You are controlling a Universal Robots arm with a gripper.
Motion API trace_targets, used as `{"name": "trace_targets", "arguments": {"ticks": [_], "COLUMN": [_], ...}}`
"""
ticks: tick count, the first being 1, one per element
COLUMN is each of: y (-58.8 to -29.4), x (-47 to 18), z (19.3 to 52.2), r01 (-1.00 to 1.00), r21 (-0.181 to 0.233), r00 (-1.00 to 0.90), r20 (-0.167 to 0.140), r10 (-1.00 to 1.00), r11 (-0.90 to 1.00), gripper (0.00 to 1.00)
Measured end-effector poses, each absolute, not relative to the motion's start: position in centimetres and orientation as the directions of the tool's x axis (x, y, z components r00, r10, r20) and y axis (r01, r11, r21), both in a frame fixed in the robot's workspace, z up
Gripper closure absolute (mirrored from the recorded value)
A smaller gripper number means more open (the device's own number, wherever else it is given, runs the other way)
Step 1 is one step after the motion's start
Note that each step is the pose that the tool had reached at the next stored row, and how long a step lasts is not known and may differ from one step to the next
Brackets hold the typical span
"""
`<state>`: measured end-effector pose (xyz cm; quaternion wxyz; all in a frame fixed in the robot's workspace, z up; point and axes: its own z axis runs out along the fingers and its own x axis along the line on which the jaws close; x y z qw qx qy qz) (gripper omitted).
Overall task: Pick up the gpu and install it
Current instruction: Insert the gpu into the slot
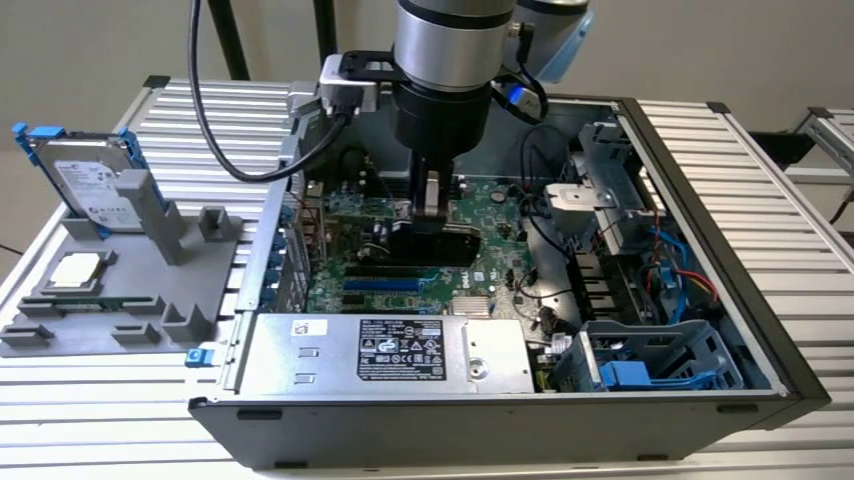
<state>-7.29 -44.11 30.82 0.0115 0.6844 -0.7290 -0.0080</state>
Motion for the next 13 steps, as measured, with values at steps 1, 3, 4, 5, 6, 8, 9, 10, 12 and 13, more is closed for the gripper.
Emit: {"name": "trace_targets", "arguments": {"ticks": [1,3,4,5,6,8,9,10,12,13], "y": [-44.11,-44.11,-44.12,-44.12,-44.11,-44.11,-44.11,-44.12,-44.12,-44.12], "x": [-7.30,-7.33,-7.34,-7.35,-7.36,-7.38,-7.39,-7.40,-7.41,-7.41], "z": [30.79,30.69,30.64,30.59,30.55,30.47,30.42,30.39,30.37,30.36], "r01": [-0.998,-0.998,-0.998,-0.998,-0.998,-0.998,-0.998,-0.998,-0.998,-0.998], "r21": [0.028,0.027,0.028,0.028,0.028,0.028,0.028,0.028,0.028,0.028], "r00": [-0.063,-0.063,-0.063,-0.063,-0.063,-0.063,-0.063,-0.063,-0.063,-0.063], "r20": [0.006,0.006,0.006,0.006,0.006,0.006,0.006,0.006,0.006,0.006], "r10": [-0.998,-0.998,-0.998,-0.998,-0.998,-0.998,-0.998,-0.998,-0.998,-0.998], "r11": [0.063,0.063,0.063,0.063,0.063,0.063,0.063,0.063,0.063,0.063], "gripper": [1.00,1.00,1.00,1.00,1.00,1.00,1.00,1.00,1.00,1.00]}}
